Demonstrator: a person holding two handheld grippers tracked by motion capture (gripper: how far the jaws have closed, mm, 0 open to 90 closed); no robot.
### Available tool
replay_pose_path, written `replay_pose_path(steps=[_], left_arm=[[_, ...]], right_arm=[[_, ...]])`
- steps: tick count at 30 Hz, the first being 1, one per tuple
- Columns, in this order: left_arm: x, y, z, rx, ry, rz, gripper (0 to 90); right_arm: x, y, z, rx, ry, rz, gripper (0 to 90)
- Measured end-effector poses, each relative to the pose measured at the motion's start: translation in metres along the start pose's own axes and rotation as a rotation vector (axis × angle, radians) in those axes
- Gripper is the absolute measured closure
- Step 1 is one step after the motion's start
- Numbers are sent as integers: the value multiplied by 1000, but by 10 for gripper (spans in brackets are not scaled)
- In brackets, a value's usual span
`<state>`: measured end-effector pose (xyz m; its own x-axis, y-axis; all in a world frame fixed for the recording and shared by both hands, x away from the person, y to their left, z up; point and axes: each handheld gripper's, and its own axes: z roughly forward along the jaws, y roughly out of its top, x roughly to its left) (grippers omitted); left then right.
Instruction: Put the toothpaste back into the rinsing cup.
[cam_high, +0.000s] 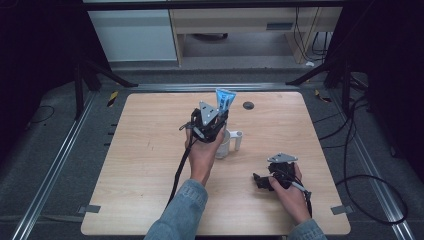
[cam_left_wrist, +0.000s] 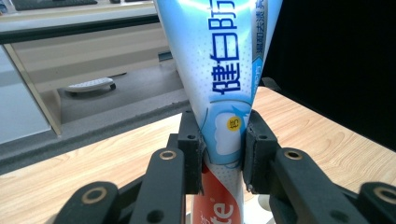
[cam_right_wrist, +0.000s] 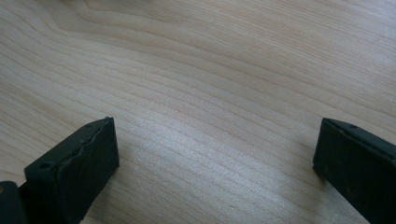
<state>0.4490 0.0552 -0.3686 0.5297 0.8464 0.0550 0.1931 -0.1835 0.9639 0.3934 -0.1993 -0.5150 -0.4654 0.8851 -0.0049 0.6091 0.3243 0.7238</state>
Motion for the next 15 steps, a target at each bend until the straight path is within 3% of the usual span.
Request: replay_pose_path(steps=[15], left_arm=[[4,-26,13,56,6,-29,720]], right_arm=[[0,0,0,-1,-1,-2,4]])
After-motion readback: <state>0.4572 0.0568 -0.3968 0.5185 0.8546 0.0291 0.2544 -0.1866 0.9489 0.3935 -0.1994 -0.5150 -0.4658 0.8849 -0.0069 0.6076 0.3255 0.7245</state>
